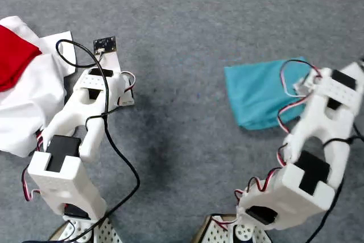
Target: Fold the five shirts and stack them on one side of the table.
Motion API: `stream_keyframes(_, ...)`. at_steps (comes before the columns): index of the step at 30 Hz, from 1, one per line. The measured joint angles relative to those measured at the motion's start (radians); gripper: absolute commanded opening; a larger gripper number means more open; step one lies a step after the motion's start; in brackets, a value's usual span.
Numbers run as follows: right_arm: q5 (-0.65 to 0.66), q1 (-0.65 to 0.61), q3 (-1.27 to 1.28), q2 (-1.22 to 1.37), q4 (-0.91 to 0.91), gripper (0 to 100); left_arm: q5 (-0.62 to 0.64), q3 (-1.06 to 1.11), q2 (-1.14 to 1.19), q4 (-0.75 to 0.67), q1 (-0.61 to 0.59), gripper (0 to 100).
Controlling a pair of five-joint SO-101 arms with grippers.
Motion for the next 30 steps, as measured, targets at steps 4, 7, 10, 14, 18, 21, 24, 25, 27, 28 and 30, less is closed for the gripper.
stream_keyframes(4, 0.012, 0.049, 0.0, 0.0, 0.0, 0.5, 0.0, 0.0, 0.0, 0.0, 0.0, 2)
stream_keyframes(7, 0.015, 0.075, 0.0, 0.002, 0.0, 0.5, 0.0, 0.0, 0.0, 0.0, 0.0, 2)
stream_keyframes(10, 0.028, 0.078, 0.0, 0.002, 0.0, 0.5, 0.0, 0.0, 0.0, 0.0, 0.0, 2)
stream_keyframes(14, 0.032, 0.078, 0.0, 0.003, 0.0, 0.5, 0.0, 0.0, 0.0, 0.0, 0.0, 2)
stream_keyframes(18, 0.068, 0.078, -0.04, 0.005, 0.0, 0.5, 0.0, 0.0, 0.0, 0.0, 0.0, 2)
stream_keyframes(21, 0.08, 0.078, -0.071, 0.005, 0.0, 0.5, 0.0, 0.0, 0.0, 0.0, 0.0, 2)
stream_keyframes(24, 0.08, 0.078, -0.097, 0.005, 0.0, 0.5, 0.0, 0.0, 0.0, 0.0, 0.0, 2)
stream_keyframes(25, 0.08, 0.078, -0.101, 0.005, 0.0, 0.5, 0.0, 0.0, 0.0, 0.0, 0.0, 2)
stream_keyframes(27, 0.08, 0.084, -0.103, 0.005, 0.0, 0.5, 0.0, 0.0, 0.0, 0.0, 0.0, 2)
stream_keyframes(28, 0.08, 0.091, -0.103, 0.005, 0.0, 0.5, 0.0, 0.0, 0.0, 0.0, 0.0, 2)
stream_keyframes(30, 0.08, 0.106, -0.103, 0.005, -0.009, 0.5, 0.0, 0.0, 0.0, 0.0, 0.0, 2)
